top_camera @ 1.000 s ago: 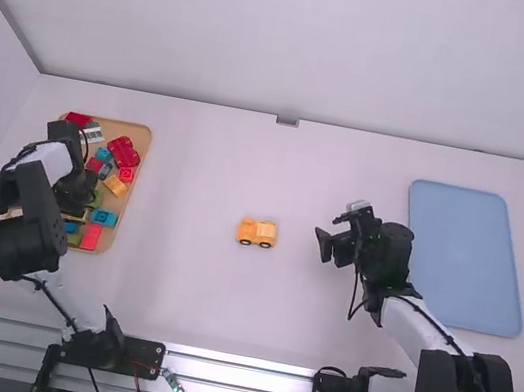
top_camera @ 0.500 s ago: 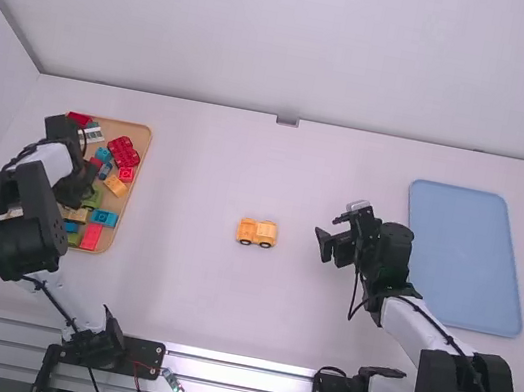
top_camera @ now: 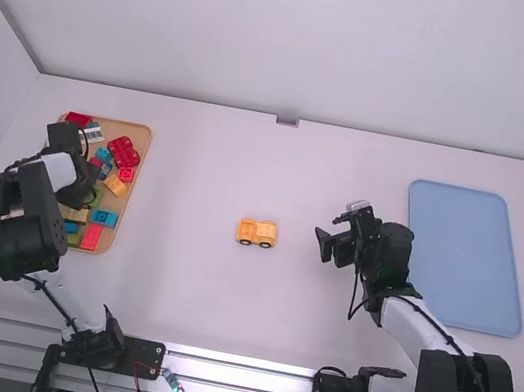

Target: Assemble lego blocks to make yellow taxi

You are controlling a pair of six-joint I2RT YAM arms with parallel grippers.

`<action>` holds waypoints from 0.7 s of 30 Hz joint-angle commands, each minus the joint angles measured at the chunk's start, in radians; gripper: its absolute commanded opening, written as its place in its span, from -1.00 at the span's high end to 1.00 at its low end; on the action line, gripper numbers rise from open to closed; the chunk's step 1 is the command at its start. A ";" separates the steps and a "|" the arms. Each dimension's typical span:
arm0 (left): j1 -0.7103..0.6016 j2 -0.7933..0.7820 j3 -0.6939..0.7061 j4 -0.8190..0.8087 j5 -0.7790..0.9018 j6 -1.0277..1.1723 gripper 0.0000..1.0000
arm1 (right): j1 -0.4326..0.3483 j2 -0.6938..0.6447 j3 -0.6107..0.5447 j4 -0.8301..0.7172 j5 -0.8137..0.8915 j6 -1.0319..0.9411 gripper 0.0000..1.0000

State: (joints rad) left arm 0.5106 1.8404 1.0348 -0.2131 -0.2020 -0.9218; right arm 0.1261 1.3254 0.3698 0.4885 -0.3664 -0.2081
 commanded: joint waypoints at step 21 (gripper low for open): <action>0.000 -0.053 0.103 -0.362 -0.059 -0.192 -0.46 | -0.002 -0.015 -0.008 -0.016 0.001 0.002 -0.98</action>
State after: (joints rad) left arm 0.5106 1.8271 1.1233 -0.5663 -0.2382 -1.0859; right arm 0.1261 1.3254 0.3698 0.4751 -0.3641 -0.2092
